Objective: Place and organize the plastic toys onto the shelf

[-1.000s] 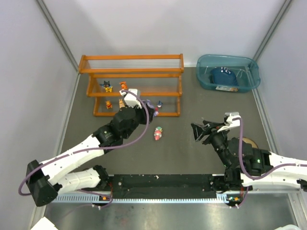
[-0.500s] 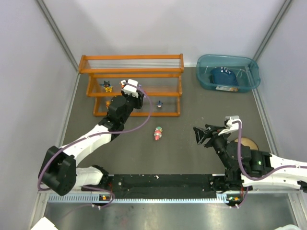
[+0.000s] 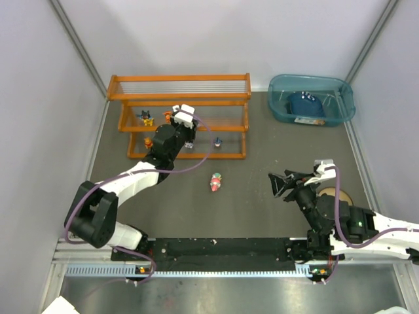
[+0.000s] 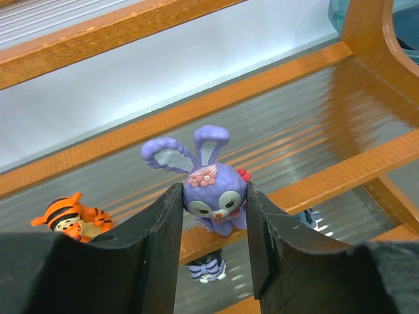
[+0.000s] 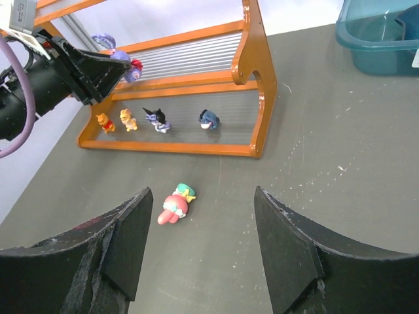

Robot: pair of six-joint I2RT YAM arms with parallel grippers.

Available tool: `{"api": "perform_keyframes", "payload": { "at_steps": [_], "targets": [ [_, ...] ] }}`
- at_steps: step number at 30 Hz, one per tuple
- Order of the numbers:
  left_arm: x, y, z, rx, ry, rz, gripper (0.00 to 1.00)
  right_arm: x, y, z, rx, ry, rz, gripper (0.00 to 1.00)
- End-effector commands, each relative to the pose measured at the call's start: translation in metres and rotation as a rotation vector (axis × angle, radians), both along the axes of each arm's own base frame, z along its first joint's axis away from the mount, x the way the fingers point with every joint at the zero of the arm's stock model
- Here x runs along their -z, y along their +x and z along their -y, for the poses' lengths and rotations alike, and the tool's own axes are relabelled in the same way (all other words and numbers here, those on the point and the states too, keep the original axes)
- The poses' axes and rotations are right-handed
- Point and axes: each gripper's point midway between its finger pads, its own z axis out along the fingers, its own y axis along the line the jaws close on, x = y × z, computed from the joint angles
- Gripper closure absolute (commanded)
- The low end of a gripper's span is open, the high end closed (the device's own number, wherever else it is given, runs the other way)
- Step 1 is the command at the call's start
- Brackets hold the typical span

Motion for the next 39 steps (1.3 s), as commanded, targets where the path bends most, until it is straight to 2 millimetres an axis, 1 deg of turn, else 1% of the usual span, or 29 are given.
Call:
{"api": "perform_keyframes", "payload": {
  "at_steps": [1, 8, 16, 19, 25, 32, 39],
  "targets": [
    [-0.044, 0.015, -0.003, -0.008, -0.031, 0.148, 1.0, 0.004, 0.0, 0.004, 0.012, -0.021, 0.005, 0.36],
    [-0.039, 0.029, -0.015, -0.027, -0.04, 0.147, 1.0, 0.008, 0.001, 0.006, 0.024, -0.035, 0.007, 0.32],
    [-0.033, 0.042, -0.019, -0.048, -0.059, 0.145, 1.0, 0.006, 0.002, 0.008, 0.029, -0.046, 0.014, 0.28],
    [-0.033, 0.045, -0.018, -0.043, -0.069, 0.144, 1.0, 0.007, 0.002, 0.008, 0.029, -0.055, 0.015, 0.28],
    [-0.027, 0.05, -0.016, -0.043, -0.071, 0.134, 1.0, 0.007, 0.002, 0.008, 0.029, -0.056, 0.016, 0.26],
    [-0.02, 0.05, -0.009, -0.008, -0.088, 0.112, 1.0, 0.008, 0.002, 0.008, 0.027, -0.065, 0.017, 0.24],
    [-0.014, 0.052, -0.008, -0.014, -0.092, 0.094, 1.0, 0.009, 0.002, 0.007, 0.029, -0.068, 0.017, 0.23]
  ]
}}
